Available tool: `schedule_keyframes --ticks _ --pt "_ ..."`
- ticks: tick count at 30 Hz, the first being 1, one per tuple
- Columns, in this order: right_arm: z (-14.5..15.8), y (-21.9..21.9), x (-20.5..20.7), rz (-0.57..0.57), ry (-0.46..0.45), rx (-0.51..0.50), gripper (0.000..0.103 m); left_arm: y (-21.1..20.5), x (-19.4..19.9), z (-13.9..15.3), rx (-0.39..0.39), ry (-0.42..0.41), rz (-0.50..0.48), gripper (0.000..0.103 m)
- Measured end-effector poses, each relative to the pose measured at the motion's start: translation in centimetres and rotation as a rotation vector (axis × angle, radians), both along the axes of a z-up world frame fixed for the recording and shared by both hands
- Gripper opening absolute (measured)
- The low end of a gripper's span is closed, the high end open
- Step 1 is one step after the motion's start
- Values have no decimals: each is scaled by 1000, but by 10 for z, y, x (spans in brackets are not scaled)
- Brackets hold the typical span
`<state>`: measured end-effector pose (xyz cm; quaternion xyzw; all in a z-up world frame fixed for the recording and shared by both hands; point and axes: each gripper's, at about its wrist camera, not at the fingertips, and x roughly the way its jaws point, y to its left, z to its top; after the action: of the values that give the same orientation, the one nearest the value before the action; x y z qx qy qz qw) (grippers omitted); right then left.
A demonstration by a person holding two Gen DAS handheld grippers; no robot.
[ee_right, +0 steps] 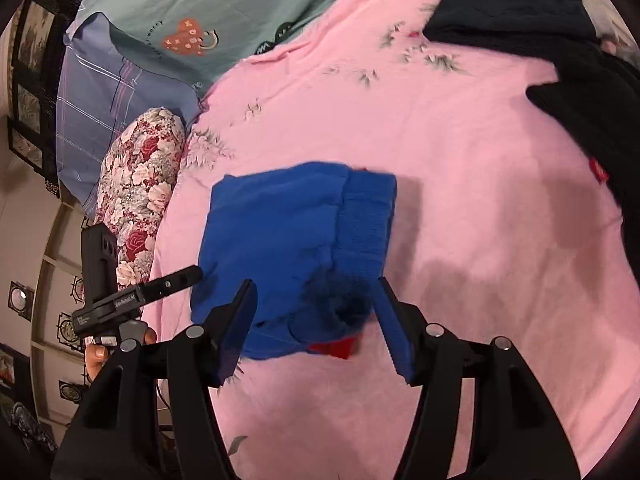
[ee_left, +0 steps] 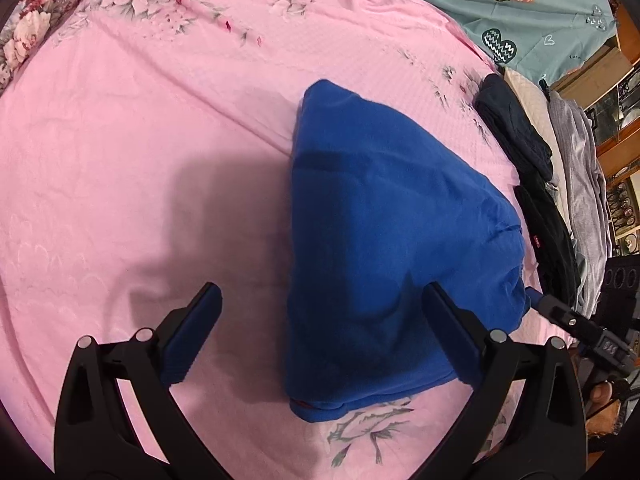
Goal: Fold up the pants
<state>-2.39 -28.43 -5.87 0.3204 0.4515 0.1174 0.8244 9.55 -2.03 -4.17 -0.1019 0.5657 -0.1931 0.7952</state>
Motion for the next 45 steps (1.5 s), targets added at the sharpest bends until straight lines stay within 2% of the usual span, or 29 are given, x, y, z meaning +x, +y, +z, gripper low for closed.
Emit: schedule_keyframes --ticks 2,5,8,13,15,16,18,21,23,29,32,36,38,41,42,43,45 --pt "-6 5 2 9 32 -35 61 -1 1 -4 -15 20 -15 101" --pt "-15 9 7 45 63 -26 61 -6 5 -16 -60 79 -44 101" --pt "-25 12 16 49 81 11 61 -15 7 -16 -54 47 -59 101" --pt "-38 7 33 22 104 106 64 -40 18 -16 -45 -14 -185 99" --pt "-41 2 37 12 106 153 64 -43 26 -16 -58 -7 -185 95" --pt "-41 2 39 15 105 154 64 -44 30 -15 -71 2 -183 88" --pt "-39 8 41 17 99 114 64 -46 33 -16 -73 7 -169 82" --pt "-36 17 40 -4 99 54 64 -51 26 -15 -37 -35 -172 74" --pt "-34 20 36 -9 108 30 64 -46 23 -14 -47 -37 -174 74" --pt "-35 3 23 14 179 131 64 -39 27 -17 -102 -3 -179 78" --pt "-39 -1 18 4 168 149 65 -43 27 -18 -98 -1 -190 83" --pt "-42 6 33 24 110 166 67 -56 25 -20 -88 -10 -231 101" --pt "-43 11 46 13 96 153 67 -63 24 -20 -66 -44 -243 101" --pt "-50 11 61 -3 94 245 66 -63 25 -19 -77 -27 -223 101" --pt "-52 10 62 -11 93 259 62 -62 26 -18 -78 -21 -211 95" --pt "-51 10 61 -13 92 253 59 -60 25 -15 -44 -31 -175 85" --pt "-47 10 59 -19 93 224 52 -59 22 -8 -25 -44 -161 57"
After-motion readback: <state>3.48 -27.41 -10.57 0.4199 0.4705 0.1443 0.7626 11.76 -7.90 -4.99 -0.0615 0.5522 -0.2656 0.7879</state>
